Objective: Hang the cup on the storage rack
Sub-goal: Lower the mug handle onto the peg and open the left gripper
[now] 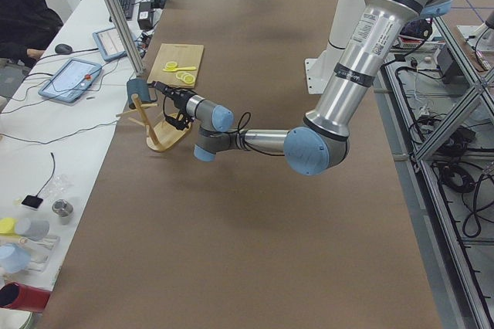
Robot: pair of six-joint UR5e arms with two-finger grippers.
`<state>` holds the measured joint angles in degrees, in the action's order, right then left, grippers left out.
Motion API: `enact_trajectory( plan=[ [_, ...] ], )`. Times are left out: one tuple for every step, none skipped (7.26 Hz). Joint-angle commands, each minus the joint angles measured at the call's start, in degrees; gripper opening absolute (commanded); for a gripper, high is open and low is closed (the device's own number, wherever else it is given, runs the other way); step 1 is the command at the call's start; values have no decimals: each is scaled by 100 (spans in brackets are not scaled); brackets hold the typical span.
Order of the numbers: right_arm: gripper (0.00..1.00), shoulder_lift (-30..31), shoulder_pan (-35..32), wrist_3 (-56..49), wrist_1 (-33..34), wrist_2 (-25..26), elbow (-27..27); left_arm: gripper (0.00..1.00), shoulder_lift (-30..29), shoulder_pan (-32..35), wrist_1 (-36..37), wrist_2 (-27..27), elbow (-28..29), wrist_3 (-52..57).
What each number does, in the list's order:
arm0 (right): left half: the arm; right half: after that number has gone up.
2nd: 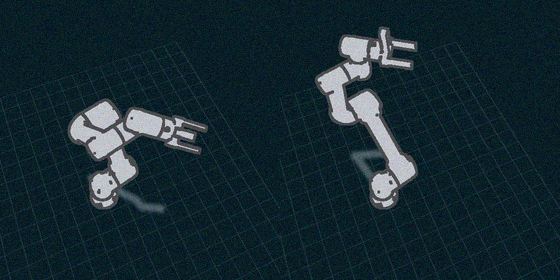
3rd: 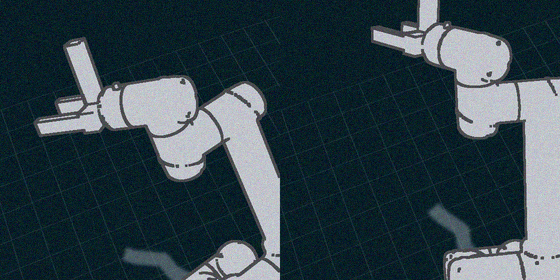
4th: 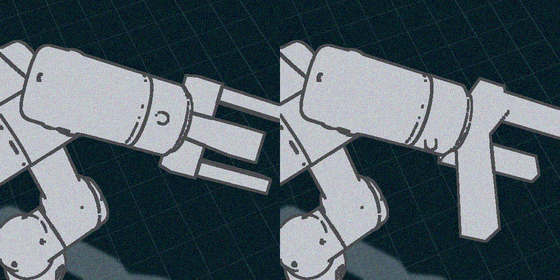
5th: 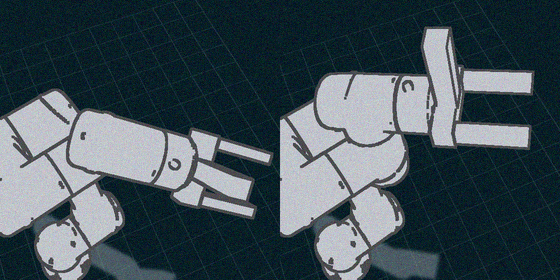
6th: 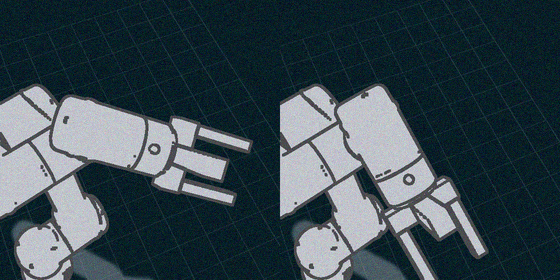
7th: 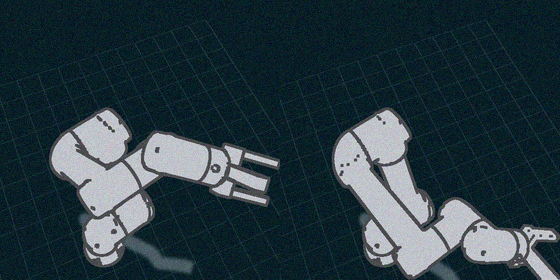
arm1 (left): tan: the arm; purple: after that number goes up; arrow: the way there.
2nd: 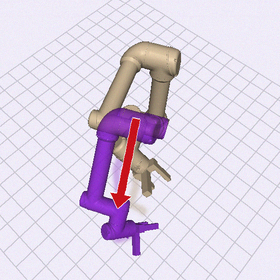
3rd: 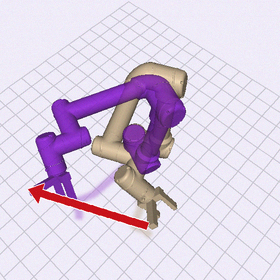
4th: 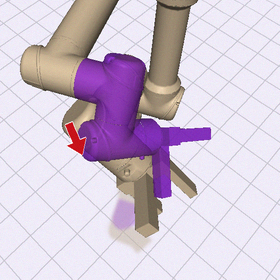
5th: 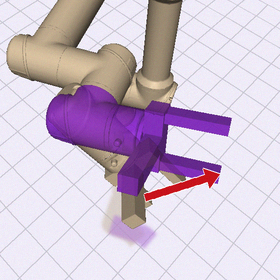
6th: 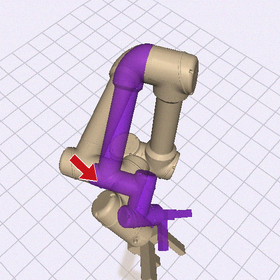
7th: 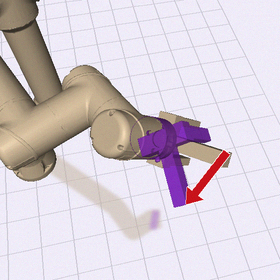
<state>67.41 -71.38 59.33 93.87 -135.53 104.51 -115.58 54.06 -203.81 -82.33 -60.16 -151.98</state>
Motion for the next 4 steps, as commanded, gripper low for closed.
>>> enact_trajectory(
  plan=[
    [100, 0, 1, 0, 0, 0, 8, 98, 0, 8, 8, -3, 4, -16],
    [100, -18, 1, 0, 0, 0, -1, 98, 0, 43, 8, -11, 4, -60],
    [100, -26, -8, -9, 0, -9, 8, 98, 9, 304, 8, -464, -74, -251],
    [100, -18, -16, 0, 0, -9, 17, 98, 270, 663, 8, -956, -249, -332]
  ],
)
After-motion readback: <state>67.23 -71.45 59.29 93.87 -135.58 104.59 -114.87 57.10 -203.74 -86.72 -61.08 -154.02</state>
